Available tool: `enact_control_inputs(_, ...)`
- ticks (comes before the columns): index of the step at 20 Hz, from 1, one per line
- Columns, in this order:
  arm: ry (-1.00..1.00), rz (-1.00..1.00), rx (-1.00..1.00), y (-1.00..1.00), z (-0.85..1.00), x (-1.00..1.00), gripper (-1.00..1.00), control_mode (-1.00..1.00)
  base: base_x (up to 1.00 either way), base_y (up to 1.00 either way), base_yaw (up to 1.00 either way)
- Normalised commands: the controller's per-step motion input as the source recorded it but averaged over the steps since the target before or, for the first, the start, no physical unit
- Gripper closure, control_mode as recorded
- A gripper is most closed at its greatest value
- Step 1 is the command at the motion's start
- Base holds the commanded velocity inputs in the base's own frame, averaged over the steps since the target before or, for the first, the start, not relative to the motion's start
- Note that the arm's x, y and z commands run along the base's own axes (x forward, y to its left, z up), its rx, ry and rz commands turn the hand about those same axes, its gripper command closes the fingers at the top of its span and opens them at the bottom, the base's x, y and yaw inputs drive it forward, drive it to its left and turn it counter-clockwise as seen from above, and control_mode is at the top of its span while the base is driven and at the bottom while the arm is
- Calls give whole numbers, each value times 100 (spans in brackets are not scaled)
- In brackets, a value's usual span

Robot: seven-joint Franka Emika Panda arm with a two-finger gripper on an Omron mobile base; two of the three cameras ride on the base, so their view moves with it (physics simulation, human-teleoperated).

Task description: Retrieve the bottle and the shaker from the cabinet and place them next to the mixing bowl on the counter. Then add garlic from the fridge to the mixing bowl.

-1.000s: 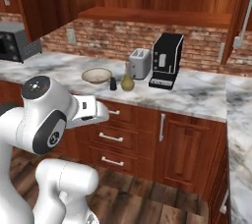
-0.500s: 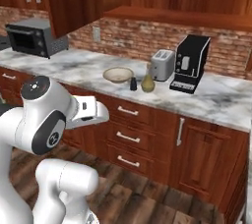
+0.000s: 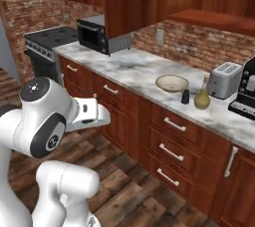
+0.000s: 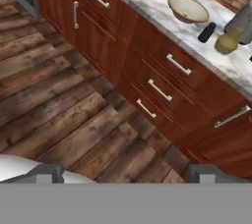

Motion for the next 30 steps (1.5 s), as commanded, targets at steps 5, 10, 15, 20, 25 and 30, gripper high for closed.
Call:
enact_control_inputs(5, 0, 0, 0, 0, 0, 0, -100, 100, 0, 16, 70)
enact_control_inputs(10, 0, 0, 0, 0, 0, 0, -100, 100, 0, 15, 73)
enact_control_inputs(15, 0, 0, 0, 0, 0, 0, -100, 100, 0, 16, 73)
enact_control_inputs(20, 0, 0, 0, 0, 0, 0, -100, 100, 13, 9, 55)
enact_control_inputs(25, 0, 0, 0, 0, 0, 0, -100, 100, 72, 0, 19)
enact_control_inputs(30, 0, 0, 0, 0, 0, 0, -100, 100, 87, -2, 8)
